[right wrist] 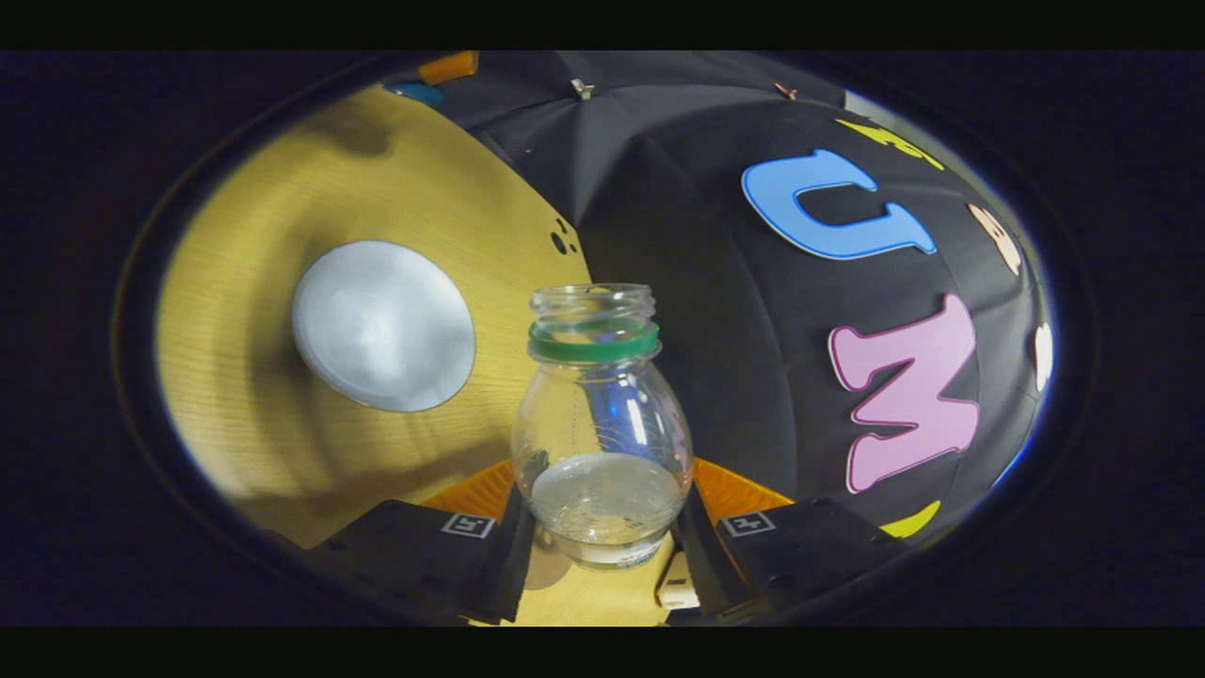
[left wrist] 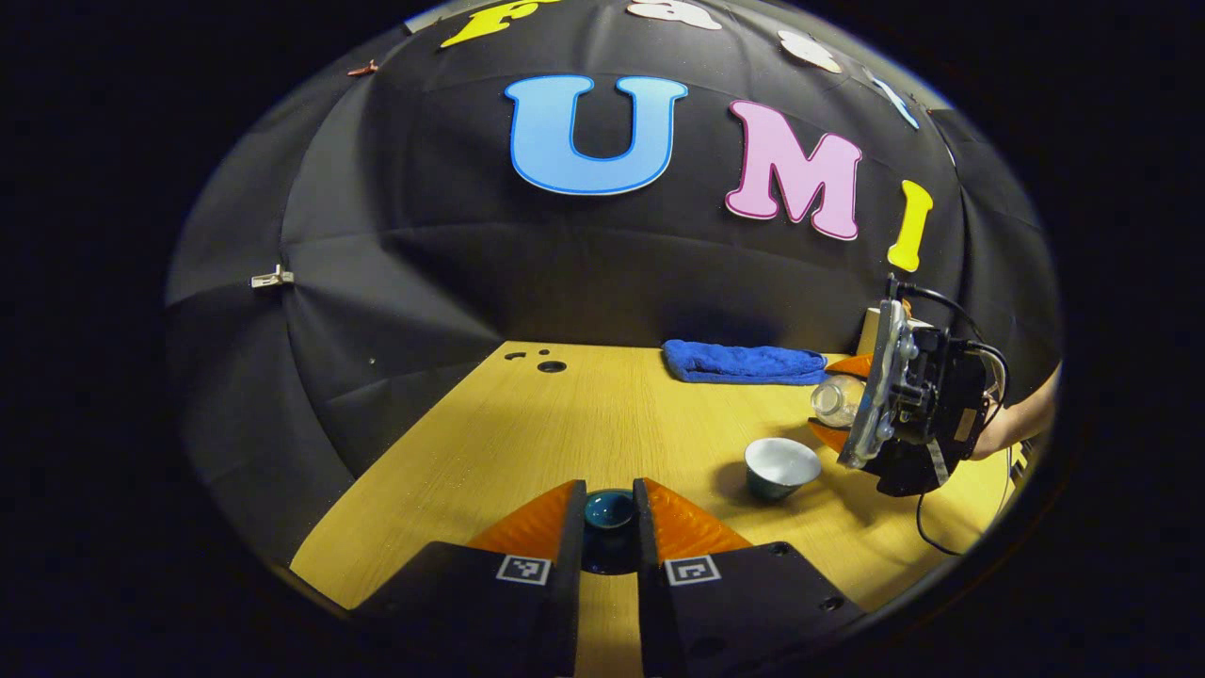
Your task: Open the teacup lid with one hand, grasp the water bottle and pour water into the teacup with the other hand; after pouring, place the water bottle on the coaster and then close the teacup lid.
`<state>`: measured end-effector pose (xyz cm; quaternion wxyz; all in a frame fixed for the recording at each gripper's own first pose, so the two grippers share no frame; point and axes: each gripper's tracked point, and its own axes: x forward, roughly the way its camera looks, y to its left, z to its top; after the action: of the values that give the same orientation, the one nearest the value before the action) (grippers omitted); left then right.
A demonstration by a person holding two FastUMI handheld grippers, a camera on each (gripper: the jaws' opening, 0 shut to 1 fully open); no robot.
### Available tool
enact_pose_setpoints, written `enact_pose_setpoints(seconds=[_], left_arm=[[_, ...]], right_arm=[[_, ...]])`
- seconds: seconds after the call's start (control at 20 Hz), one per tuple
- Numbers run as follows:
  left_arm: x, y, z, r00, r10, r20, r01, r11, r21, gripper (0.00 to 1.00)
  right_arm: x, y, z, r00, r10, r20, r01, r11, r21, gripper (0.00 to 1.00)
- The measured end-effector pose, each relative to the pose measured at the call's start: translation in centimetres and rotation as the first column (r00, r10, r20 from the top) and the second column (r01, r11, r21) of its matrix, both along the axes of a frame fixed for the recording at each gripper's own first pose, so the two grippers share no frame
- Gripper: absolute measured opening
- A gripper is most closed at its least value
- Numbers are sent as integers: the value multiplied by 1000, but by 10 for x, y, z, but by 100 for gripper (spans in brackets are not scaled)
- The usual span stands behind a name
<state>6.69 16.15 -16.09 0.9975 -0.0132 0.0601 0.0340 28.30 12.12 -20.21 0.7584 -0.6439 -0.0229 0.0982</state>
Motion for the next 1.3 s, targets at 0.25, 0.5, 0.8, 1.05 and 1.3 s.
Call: enact_pose_setpoints(seconds=[0.25, 0.5, 0.8, 1.05, 1.3], left_arm=[[-1, 1, -5, 1000, -4, -12, 4, 1000, -8, 30], [-1, 0, -8, 1000, -10, -17, 9, 1000, -13, 27], [-3, -3, -10, 999, -26, -19, 25, 1000, -17, 30], [-4, -3, -13, 999, -32, -21, 31, 999, -24, 30], [-7, -2, -13, 999, -26, -22, 26, 999, -38, 30]], right_arm=[[7, 2, -6, 999, 30, 18, -28, 996, -82, 71], [10, 7, -3, 995, 61, 76, -47, 983, -176, 71], [17, 10, -1, 990, 96, 100, -67, 962, -266, 71], [20, 14, 1, 982, 151, 109, -106, 934, -342, 71], [26, 23, 2, 975, 193, 112, -134, 906, -401, 71]])
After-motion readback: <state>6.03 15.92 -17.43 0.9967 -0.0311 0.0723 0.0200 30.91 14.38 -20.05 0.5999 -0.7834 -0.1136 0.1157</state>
